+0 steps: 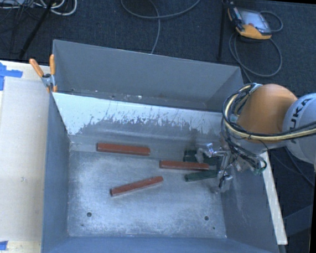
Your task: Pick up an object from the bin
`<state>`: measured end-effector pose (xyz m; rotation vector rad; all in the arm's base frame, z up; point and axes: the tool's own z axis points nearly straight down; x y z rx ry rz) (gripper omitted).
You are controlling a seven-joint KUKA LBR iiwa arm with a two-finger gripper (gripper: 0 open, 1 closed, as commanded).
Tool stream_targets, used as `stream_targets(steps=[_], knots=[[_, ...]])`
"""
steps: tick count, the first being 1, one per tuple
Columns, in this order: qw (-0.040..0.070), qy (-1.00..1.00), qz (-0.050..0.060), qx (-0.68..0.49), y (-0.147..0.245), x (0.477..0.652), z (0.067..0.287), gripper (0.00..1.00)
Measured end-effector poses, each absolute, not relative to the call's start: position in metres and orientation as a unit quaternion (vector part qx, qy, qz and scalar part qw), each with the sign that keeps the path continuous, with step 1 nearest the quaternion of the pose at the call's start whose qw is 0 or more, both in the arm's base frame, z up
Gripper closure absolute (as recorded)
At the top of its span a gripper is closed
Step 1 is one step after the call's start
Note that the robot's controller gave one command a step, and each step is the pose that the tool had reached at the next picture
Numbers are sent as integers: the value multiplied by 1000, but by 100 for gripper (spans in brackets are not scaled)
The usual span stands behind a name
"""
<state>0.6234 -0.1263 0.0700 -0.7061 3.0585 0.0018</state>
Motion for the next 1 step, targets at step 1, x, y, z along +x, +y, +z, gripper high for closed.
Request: stream_targets(steps=[1], knots=[[1, 954, 1, -298, -89, 618, 70, 0]])
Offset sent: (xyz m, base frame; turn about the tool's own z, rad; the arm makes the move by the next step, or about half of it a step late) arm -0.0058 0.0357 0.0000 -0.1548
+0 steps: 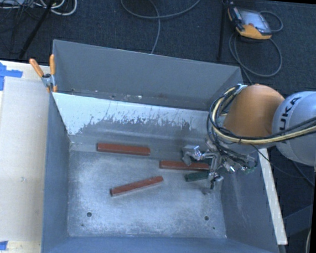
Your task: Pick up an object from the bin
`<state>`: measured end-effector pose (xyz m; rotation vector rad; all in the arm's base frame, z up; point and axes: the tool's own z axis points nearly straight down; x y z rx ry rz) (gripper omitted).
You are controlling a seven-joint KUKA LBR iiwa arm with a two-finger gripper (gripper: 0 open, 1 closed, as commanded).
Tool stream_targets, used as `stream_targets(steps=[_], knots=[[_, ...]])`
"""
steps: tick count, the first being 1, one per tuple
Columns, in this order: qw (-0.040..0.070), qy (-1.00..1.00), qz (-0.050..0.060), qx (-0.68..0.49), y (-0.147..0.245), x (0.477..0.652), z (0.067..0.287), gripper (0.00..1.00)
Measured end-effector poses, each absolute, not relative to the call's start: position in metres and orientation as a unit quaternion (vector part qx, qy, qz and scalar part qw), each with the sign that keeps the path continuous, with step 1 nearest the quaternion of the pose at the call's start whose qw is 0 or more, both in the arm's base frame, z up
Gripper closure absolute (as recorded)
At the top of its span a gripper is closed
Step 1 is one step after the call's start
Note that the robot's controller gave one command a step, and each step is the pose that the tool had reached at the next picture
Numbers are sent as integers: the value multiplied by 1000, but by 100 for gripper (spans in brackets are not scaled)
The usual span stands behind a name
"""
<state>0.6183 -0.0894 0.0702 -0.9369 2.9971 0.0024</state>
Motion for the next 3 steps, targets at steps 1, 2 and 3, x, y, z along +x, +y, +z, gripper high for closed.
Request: stream_targets(steps=[1, 2, 3], knots=[[0, 955, 0, -298, -90, 619, 72, 100], [5, 957, -1, -291, -81, 595, 212, 100], [1, 957, 0, -290, -81, 594, 207, 0]])
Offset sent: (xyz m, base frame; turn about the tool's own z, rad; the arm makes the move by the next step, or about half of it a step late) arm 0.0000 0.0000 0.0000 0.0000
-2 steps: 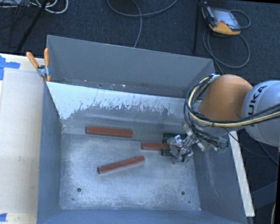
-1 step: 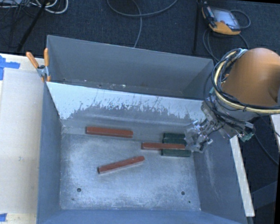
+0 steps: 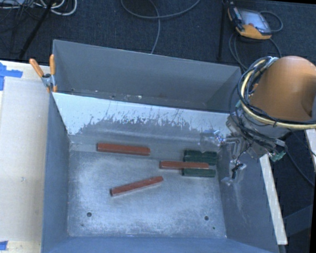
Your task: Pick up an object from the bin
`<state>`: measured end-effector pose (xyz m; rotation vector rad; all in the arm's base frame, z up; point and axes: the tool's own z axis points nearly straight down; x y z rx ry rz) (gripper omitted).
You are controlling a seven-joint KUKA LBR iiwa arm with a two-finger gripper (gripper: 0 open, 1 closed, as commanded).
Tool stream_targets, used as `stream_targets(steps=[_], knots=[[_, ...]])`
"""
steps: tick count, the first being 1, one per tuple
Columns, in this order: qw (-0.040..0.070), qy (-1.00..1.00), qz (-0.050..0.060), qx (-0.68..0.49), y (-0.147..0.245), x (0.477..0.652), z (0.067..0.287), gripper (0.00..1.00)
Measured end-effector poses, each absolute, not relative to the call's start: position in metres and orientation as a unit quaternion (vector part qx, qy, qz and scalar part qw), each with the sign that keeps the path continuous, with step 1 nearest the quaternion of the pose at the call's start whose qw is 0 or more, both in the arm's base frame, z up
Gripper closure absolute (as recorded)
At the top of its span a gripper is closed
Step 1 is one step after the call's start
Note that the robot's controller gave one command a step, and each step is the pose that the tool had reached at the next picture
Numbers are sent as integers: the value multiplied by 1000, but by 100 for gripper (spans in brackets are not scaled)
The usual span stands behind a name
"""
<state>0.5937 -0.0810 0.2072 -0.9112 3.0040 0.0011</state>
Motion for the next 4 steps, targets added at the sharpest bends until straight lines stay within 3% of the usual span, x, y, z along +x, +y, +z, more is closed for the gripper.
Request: stream_targets(steps=[1, 2, 3, 4], knots=[[-2, 936, 3, -351, -30, 613, 129, 0], [-1, 931, 3, -366, 36, 613, 90, 0], [-1, 901, 1, -433, 73, 608, 69, 0], [0, 902, 1, -432, 72, 608, 70, 100]])
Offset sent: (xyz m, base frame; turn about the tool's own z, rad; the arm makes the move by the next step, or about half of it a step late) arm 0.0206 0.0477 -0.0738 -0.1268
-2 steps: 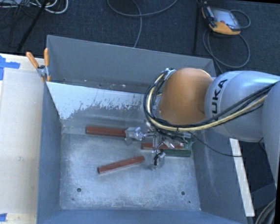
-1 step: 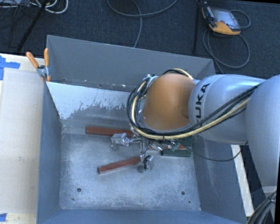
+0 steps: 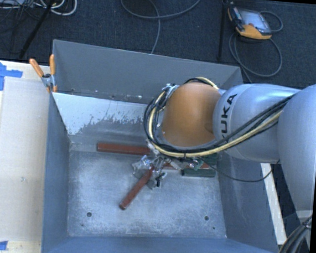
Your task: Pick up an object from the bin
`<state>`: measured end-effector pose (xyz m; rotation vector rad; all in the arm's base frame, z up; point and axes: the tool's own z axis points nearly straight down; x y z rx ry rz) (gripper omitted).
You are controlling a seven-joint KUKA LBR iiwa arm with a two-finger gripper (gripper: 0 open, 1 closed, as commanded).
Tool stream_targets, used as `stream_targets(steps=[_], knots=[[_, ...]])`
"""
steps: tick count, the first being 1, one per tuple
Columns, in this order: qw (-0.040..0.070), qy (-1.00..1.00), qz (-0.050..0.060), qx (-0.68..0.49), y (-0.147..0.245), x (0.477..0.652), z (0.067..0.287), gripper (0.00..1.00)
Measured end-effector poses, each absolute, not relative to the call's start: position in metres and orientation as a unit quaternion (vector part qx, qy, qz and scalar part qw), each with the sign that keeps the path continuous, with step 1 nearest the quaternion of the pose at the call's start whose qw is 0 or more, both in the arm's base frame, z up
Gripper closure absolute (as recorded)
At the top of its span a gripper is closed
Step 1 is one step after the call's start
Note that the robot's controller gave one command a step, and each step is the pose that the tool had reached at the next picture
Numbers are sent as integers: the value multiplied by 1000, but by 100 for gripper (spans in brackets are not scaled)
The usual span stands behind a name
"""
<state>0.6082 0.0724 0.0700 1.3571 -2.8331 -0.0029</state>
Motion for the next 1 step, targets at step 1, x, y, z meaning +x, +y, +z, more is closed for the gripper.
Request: stream_targets(steps=[1], knots=[[-3, -791, 1, 612, 82, 585, 264, 100]])
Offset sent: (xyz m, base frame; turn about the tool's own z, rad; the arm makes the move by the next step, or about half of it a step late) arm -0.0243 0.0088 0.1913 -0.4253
